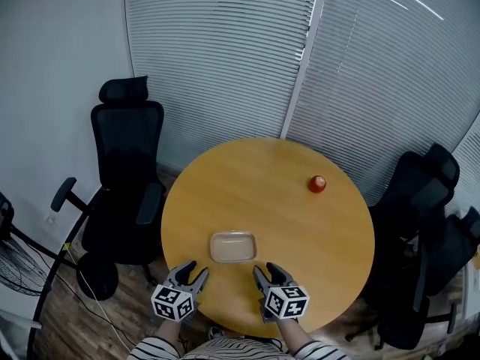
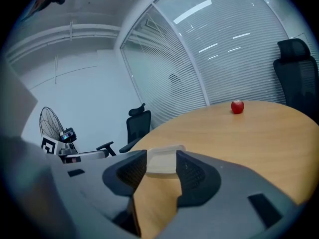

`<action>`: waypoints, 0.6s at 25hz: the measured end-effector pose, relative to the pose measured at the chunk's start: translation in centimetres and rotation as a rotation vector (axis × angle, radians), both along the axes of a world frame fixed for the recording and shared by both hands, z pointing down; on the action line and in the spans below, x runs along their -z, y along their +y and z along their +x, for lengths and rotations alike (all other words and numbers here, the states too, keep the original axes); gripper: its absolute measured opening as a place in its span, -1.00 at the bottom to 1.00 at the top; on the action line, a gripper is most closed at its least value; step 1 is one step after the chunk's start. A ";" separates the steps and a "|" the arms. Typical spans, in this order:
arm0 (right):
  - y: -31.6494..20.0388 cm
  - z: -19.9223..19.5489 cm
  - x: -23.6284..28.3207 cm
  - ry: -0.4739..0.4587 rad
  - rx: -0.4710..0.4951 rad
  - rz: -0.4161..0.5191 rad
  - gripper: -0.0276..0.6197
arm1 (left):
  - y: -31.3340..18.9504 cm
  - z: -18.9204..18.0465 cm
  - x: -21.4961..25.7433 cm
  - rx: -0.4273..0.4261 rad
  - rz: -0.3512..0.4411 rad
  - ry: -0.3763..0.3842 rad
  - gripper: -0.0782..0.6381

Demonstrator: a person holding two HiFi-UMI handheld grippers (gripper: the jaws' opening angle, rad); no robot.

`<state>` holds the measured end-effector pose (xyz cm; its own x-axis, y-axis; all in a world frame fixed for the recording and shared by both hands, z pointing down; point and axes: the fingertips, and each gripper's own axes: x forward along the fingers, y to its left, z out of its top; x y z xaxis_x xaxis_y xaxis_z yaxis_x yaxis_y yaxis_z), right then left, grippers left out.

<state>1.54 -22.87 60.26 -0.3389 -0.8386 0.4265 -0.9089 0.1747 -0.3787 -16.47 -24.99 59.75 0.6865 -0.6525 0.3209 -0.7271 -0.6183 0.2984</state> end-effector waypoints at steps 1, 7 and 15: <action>-0.5 0.2 -0.4 0.003 0.010 -0.010 -0.31 | -0.4 0.3 -0.4 0.005 -0.009 0.000 -0.35; -3.9 0.9 -3.0 0.024 0.068 -0.060 -0.33 | -3.7 1.2 -2.7 0.044 -0.044 0.000 -0.35; -7.8 1.3 -6.0 0.046 0.130 -0.088 -0.33 | -7.5 3.0 -5.7 0.047 -0.094 -0.015 -0.35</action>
